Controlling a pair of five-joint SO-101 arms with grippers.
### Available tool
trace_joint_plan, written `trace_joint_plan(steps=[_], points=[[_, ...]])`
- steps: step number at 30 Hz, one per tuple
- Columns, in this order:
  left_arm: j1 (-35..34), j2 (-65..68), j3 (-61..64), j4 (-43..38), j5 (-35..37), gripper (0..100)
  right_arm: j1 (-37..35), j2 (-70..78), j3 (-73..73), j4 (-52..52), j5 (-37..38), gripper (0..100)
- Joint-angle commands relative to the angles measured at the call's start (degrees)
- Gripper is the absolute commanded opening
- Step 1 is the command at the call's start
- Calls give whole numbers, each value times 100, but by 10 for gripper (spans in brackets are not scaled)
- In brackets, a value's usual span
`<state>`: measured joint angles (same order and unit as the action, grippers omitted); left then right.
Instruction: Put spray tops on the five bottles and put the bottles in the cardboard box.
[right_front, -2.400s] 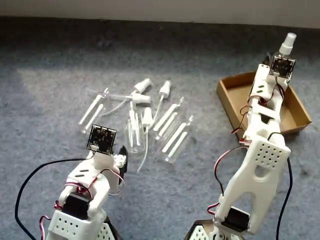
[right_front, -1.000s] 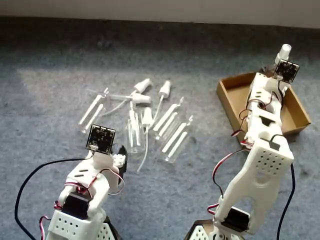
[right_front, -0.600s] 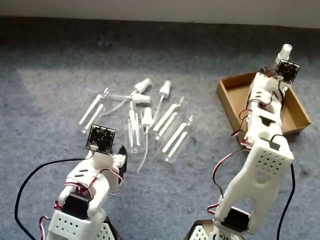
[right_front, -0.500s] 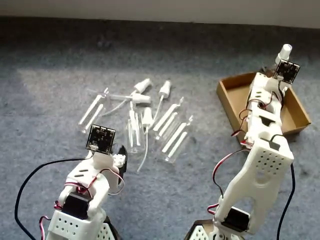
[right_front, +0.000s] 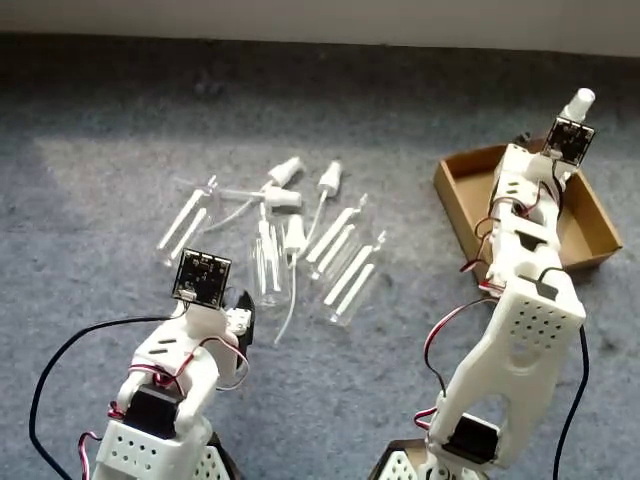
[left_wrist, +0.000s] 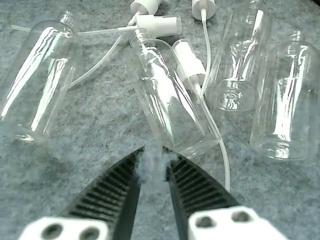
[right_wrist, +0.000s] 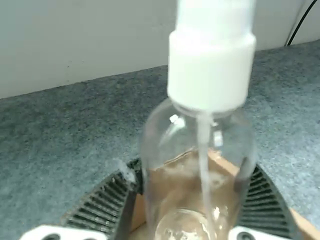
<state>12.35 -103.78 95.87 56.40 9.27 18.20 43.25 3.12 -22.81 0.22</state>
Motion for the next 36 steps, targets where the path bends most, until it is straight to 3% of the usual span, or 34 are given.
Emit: trace_joint_plan(steps=[1,11,24,36], points=[[-48,-31,127,-123,-35,11,119,-198,127,145,-62,269],[-48,-31,127,-123,-35,11,119,-268,127,145,-62,270],[-48,-22,127,-123,-35,11,57,-1895,1200,154,-53,271],[-48,-22,127,-105,-35,11,57,-1991,1165,585,-53,271]])
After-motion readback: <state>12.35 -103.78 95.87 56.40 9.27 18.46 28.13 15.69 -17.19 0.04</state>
